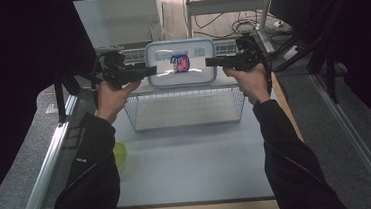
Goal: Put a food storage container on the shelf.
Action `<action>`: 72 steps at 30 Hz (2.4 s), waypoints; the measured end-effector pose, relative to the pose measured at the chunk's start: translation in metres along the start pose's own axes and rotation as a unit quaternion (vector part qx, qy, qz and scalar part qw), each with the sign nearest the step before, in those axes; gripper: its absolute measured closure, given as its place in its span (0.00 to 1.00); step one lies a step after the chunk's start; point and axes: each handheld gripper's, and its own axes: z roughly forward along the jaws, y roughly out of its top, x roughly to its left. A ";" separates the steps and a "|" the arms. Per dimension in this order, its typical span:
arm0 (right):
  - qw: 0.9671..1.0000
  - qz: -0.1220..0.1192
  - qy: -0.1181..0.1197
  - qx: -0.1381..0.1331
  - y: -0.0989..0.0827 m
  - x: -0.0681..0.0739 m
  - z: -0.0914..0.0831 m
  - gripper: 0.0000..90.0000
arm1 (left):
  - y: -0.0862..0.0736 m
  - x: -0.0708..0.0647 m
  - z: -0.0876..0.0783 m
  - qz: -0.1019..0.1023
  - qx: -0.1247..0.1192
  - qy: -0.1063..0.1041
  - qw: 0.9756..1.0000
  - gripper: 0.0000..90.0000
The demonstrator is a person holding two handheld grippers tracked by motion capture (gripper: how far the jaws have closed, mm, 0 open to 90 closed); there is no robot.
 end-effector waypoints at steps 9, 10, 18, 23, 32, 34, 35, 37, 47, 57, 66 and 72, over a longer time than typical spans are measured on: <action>1.000 -0.003 -0.013 0.006 0.000 -0.001 0.004 0.48 | -0.006 -0.001 0.006 -0.006 0.010 0.020 1.000 0.49; 1.000 0.000 -0.012 0.004 -0.001 -0.002 0.004 0.49 | -0.006 0.000 0.006 -0.011 0.010 0.016 1.000 0.50; 0.999 -0.004 -0.034 -0.004 0.003 -0.003 0.003 0.50 | -0.006 -0.002 0.004 -0.003 0.009 0.012 1.000 0.56; 0.997 -0.035 -0.067 0.011 -0.001 0.003 0.009 0.49 | -0.004 -0.001 0.002 -0.009 -0.009 0.016 1.000 0.57; 0.997 -0.039 -0.070 -0.006 -0.004 0.002 0.003 0.56 | -0.004 -0.005 -0.001 -0.003 -0.030 0.010 0.999 0.57; 0.996 -0.049 -0.072 -0.007 -0.006 0.004 0.002 0.58 | -0.006 -0.010 -0.002 0.013 -0.023 0.020 0.999 0.55; 0.996 -0.054 -0.070 -0.008 -0.008 0.004 0.002 0.59 | -0.008 -0.011 -0.002 0.017 -0.021 0.018 0.999 0.55; 0.996 -0.059 -0.068 -0.009 -0.012 0.005 0.001 0.63 | -0.011 -0.013 -0.001 0.021 -0.013 0.022 0.999 0.55; 0.996 -0.058 -0.072 0.005 -0.020 0.006 0.013 0.74 | -0.016 -0.003 0.009 0.008 0.001 0.060 0.998 0.64; 0.993 -0.089 -0.079 -0.010 -0.028 0.011 0.008 0.70 | -0.028 -0.014 0.004 0.010 -0.014 0.035 0.999 0.55; 0.991 -0.113 -0.070 -0.013 -0.043 0.023 -0.002 0.51 | -0.048 -0.043 0.000 0.072 -0.009 0.042 0.996 0.37; 0.989 -0.129 -0.069 -0.004 -0.060 0.030 -0.008 0.41 | -0.069 -0.053 0.001 0.096 -0.003 0.050 0.994 0.24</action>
